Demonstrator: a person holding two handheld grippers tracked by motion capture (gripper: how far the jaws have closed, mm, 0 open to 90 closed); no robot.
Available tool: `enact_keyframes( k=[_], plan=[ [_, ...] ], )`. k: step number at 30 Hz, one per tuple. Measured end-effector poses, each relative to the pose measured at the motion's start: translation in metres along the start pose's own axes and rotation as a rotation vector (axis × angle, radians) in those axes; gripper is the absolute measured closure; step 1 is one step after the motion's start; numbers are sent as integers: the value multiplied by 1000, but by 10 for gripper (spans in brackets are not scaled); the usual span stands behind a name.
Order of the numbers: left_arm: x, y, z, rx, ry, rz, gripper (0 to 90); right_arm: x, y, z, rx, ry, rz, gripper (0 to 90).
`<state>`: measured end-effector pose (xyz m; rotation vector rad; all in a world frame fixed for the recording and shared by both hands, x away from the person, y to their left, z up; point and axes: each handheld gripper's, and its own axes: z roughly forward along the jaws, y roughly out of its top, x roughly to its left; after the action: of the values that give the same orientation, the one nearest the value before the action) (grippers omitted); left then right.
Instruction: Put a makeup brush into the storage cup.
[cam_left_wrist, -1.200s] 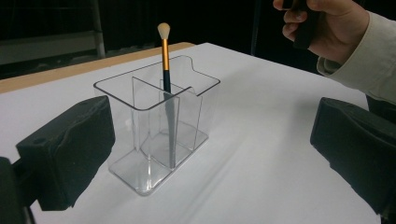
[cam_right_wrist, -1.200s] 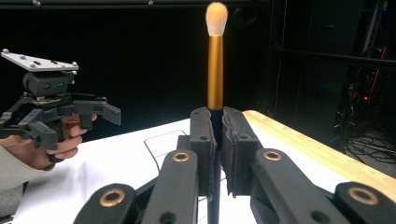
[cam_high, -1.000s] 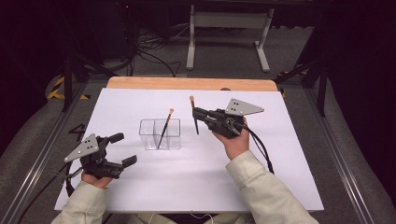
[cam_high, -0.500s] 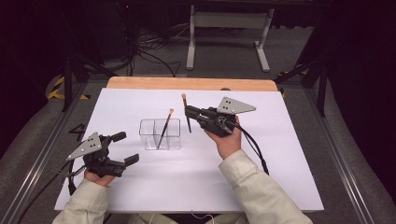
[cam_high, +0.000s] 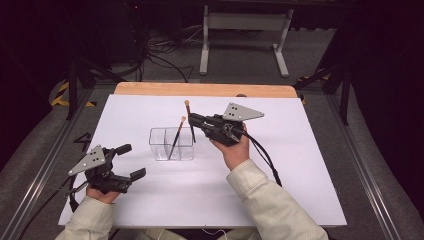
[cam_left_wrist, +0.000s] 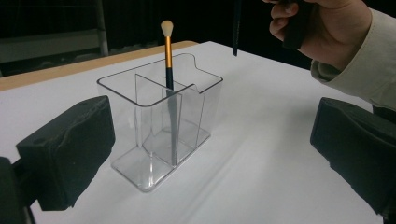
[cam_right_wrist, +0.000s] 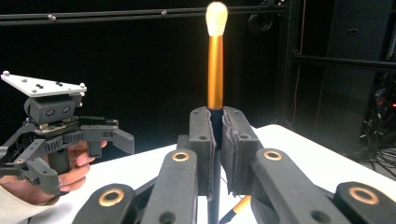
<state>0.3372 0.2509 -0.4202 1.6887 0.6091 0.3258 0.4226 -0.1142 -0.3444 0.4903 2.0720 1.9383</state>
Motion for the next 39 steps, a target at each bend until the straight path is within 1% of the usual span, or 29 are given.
enact_keyframes(
  k=[1, 2, 4, 6, 12, 17, 20, 21, 25, 31, 36, 39],
  plan=[
    [0, 0, -1, -1, 1, -3, 6, 0, 0, 2, -2, 1, -1, 836],
    [0, -1, -2, -3, 6, 4, 6, 1, 0, 3, 0, 6, 1, 836],
    [0, -1, -3, -4, 7, -1, 6, 1, 0, 7, -3, 11, 0, 835],
    [-1, -2, -6, -2, 16, -5, 6, 1, 1, 10, -6, 14, 3, 835],
    [-2, -3, -9, -3, 21, -6, 6, 3, 2, 19, -2, 21, 0, 835],
    [-2, -3, -10, -5, 23, -10, 6, 3, 1, 25, -1, 24, 9, 835],
    [-1, -3, -9, -4, 21, -8, 6, 3, -1, 31, -4, 26, 12, 835],
    [-1, -3, -9, -4, 21, -8, 6, 3, -1, 32, -4, 27, 19, 835],
    [0, -3, -7, -7, 16, -7, 7, 2, -2, 35, -7, 22, 15, 835],
    [0, -3, -5, -7, 10, -7, 6, -1, -6, 38, -19, 10, 30, 835],
    [1, -3, -4, -5, 5, -2, 6, -1, -9, 43, -26, 11, 44, 834],
    [1, -3, -3, -7, 6, -7, 6, -1, -10, 45, -32, 12, 48, 833]
  ],
)
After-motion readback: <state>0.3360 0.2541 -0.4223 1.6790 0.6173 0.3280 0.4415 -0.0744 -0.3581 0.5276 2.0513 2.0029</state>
